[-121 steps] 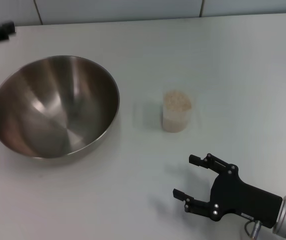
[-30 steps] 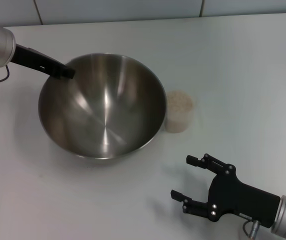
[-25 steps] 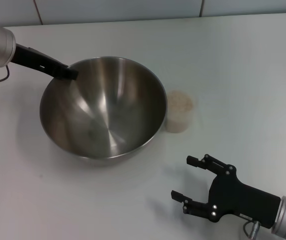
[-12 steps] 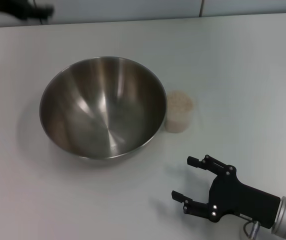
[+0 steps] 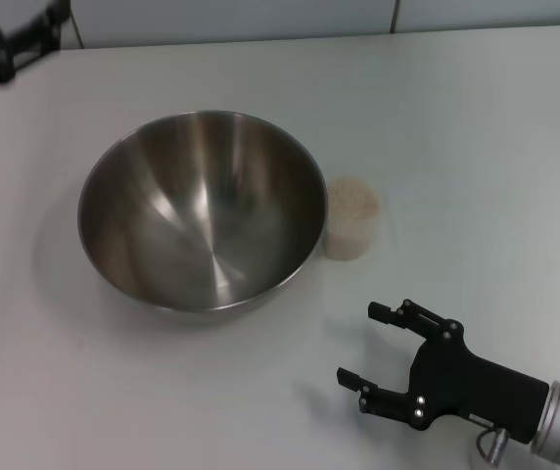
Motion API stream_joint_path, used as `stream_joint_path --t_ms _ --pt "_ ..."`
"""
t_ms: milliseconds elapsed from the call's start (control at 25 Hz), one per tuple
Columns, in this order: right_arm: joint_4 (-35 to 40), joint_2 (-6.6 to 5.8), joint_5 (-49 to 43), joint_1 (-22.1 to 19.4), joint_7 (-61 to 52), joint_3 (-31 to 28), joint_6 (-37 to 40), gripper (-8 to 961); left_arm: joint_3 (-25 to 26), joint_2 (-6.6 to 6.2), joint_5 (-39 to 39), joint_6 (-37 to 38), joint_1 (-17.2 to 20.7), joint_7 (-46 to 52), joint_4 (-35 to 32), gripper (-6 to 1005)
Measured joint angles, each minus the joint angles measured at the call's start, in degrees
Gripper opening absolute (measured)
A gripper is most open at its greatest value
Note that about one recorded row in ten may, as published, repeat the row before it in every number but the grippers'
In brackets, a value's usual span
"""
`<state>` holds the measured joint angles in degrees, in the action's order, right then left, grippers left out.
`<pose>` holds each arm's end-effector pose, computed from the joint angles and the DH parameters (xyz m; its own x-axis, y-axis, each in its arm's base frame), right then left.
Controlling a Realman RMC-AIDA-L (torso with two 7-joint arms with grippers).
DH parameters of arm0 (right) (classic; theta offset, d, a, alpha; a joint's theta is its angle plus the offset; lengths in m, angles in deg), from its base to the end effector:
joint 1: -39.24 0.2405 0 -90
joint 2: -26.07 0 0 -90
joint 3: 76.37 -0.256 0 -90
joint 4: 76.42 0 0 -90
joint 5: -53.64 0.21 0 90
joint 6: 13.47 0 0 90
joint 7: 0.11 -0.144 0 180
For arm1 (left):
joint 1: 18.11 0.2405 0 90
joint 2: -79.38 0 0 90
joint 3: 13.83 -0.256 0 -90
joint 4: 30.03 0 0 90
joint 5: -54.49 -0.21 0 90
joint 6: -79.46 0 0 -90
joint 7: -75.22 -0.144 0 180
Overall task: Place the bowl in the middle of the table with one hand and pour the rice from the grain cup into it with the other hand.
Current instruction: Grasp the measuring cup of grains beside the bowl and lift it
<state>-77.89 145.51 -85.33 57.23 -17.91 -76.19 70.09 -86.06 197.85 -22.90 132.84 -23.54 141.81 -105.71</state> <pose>0.3148 0.2006 -0.0944 0.8068 -0.0546 -0.5882 -0.3494 -0.8471 -0.4005 -0.2285 0.3365 0.0794 0.8912 -0.1467 0.4292 0.2732 -0.5817 -0.7661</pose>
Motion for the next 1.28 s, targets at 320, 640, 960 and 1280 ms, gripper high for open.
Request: stream_joint_path --t_ms 320,640,960,1280 --pt "0.0 0.04 0.2 -0.3 0.1 -0.9 -0.1 781 12.1 -0.29 7.6 26.1 -1.6 -17.0 27.5 795" --pt "-2.5 0.18 0.3 -3.2 1.1 -16.7 -0.3 779 20.5 -2.67 4.6 37.6 -3.0 -32.4 51.9 795" --pt "-6.4 0.29 0.4 -5.2 5.4 -28.9 -5.0 777 20.2 -3.04 0.1 33.7 -2.1 -34.9 57.4 795" --pt "-9.0 0.31 0.4 -2.3 5.9 -30.9 -12.6 775 20.0 -2.32 -1.3 30.5 -3.2 -34.4 57.6 795"
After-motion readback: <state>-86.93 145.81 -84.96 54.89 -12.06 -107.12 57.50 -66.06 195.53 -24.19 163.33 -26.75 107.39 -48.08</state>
